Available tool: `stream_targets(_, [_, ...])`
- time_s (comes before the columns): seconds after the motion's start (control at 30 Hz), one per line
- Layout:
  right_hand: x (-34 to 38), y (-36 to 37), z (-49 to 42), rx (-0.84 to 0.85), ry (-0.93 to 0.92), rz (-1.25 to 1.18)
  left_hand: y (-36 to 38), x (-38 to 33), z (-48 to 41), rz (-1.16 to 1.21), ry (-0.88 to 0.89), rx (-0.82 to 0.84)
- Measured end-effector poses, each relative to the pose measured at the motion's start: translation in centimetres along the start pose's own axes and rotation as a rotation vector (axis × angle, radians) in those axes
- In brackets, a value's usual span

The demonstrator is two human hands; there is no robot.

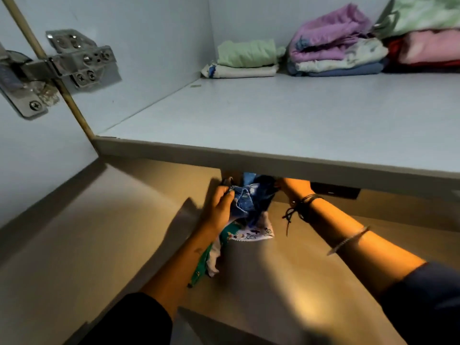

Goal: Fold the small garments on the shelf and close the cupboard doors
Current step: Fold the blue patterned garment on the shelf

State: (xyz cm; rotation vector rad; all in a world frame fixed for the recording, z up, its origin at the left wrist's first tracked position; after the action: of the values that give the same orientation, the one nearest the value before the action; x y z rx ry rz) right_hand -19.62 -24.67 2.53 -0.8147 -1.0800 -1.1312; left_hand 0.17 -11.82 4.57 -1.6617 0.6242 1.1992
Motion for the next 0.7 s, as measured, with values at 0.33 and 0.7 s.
stream_targets(0.33, [1.5,-14.2,10.8,-0.169,-0.285,0.367,14.1,-6.9,7.6,0.567,-0.168,0.537])
stream_targets(0.7, [-11.7,-14.9,20.4,-0.313,-0.400,0.638,21.6,0.4,12.9,0.466,-0.428,0.622])
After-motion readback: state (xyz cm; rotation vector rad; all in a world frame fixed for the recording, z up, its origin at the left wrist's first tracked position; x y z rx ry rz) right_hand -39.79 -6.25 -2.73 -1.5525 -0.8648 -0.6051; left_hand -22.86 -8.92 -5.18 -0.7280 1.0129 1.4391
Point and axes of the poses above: each hand's wrist, its own z-axis away from the middle knuckle, its own y-axis out of the palm, x = y × z, the point moved 10 cm from there along -z, towards the middle knuckle, and after that the axes turned 15 degrees about -z, right-handed, at the moved point
